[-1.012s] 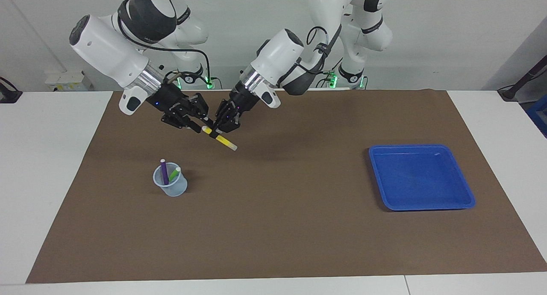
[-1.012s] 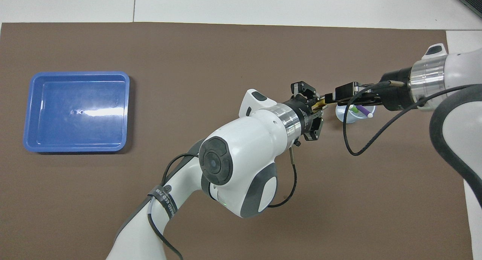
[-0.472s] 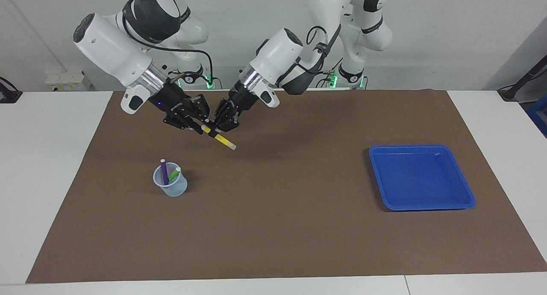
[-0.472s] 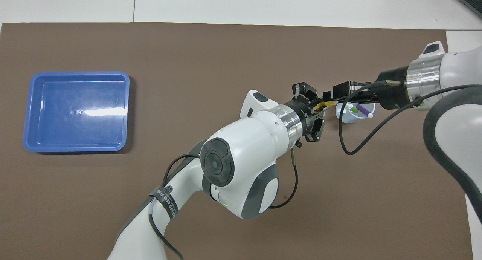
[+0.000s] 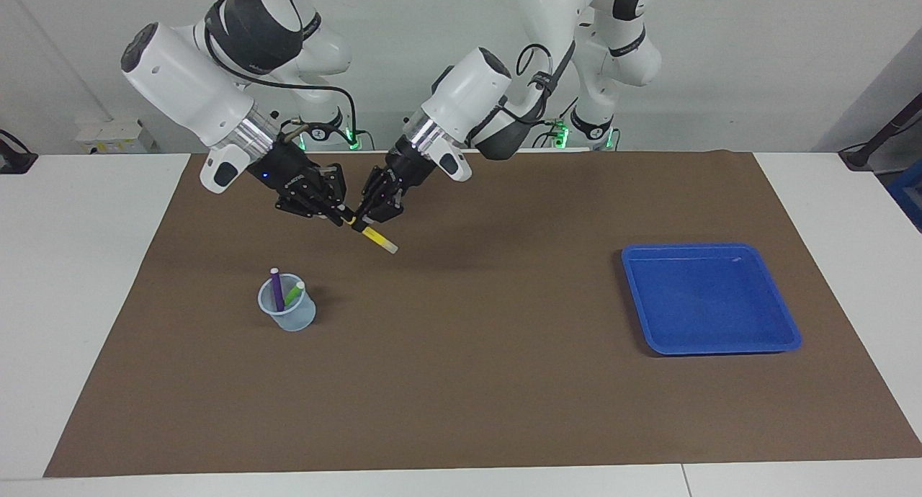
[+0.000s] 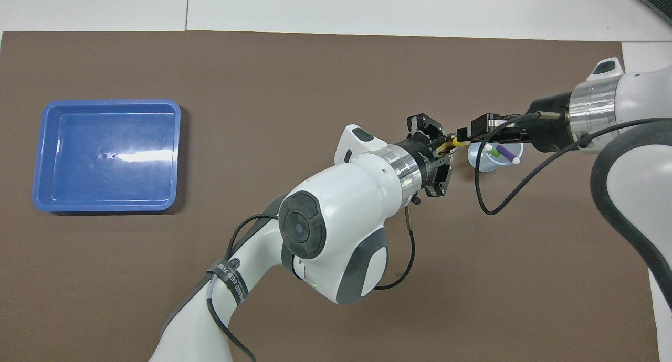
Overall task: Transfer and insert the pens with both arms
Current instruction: 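Grasp the yellow pen's free end with the right gripper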
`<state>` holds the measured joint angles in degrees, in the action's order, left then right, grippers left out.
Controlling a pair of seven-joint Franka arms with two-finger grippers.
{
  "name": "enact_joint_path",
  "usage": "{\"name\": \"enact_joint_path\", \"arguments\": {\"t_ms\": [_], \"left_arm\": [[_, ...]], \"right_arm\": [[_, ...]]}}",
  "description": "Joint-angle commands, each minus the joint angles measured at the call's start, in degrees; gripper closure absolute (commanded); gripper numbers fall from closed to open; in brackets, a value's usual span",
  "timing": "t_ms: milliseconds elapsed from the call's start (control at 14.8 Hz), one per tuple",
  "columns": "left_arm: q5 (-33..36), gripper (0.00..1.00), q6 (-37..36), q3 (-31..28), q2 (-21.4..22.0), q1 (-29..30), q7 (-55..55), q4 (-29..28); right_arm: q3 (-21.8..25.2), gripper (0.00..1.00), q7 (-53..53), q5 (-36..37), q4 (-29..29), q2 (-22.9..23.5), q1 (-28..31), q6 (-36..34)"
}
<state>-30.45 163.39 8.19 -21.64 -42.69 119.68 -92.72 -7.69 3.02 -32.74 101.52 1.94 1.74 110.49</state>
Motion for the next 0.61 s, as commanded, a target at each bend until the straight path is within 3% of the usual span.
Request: {"name": "enact_joint_path", "arguments": {"t_ms": [0,539], "left_arm": [[0.9,1.00,0.3,-0.4,-0.9,-1.1,1.1,1.3],[0.9,1.00,0.8,-0.4,-0.8,-1.1,1.0,1.2]], "right_arm": [[-0.5,1.00,1.9,-0.7,1.0,-0.8,-0.1,1.0],[-0.5,1.00,1.9,-0.6,0.1,-0.4,0.4,0.9]]}}
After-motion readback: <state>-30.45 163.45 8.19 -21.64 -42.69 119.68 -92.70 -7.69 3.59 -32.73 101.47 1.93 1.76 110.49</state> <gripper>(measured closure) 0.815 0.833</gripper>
